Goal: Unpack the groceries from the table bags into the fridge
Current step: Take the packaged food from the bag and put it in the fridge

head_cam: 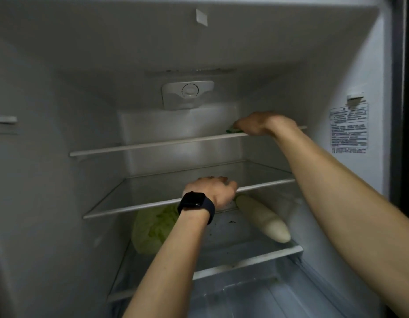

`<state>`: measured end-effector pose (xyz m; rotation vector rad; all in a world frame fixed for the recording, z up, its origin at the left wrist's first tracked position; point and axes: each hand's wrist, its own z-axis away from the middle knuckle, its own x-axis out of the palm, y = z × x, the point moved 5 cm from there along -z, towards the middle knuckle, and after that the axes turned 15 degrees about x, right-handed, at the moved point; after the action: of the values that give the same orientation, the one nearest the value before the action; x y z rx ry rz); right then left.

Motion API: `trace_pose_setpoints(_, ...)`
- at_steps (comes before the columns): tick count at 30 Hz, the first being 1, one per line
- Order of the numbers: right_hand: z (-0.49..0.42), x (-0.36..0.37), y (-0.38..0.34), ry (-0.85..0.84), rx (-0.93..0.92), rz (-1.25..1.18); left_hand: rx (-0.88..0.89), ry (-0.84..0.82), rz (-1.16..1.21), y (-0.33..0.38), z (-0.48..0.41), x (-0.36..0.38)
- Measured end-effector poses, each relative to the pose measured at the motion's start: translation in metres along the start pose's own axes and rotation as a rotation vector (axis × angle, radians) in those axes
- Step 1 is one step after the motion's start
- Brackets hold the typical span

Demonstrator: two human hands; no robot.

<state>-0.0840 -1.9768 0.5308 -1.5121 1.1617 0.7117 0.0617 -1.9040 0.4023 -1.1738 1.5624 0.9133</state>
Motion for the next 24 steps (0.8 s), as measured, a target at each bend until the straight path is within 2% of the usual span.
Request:
trace_pose_setpoints(4,-0.033,0.006,-0.007,-0.081,-0.053,0.135,-0.020,0.010,0.002,0.002,0.005,-0.003)
trace_pose_setpoints(6,-0.029,0.009,-0.006,-0.066,-0.032,0.115,-0.025,0.018,-0.002,0.001,0.005,-0.002)
trace_pose_setpoints(9,0.005,-0.005,-0.001,0.105,0.018,-0.070,-0.022,0.035,-0.015,0.003,0.005,-0.003)
trace_pose_setpoints(13,0.044,-0.017,0.015,0.348,-0.043,-0.277,-0.037,0.137,-0.030,0.004,0.011,-0.008)
trace_pose_setpoints(20,0.152,-0.001,0.073,0.521,-0.244,-0.599,-0.040,0.410,-0.054,0.025,0.062,-0.007)
trace_pose_setpoints(24,0.217,0.035,0.110,0.448,-0.343,-0.717,-0.074,0.472,-0.059,0.053,0.129,0.004)
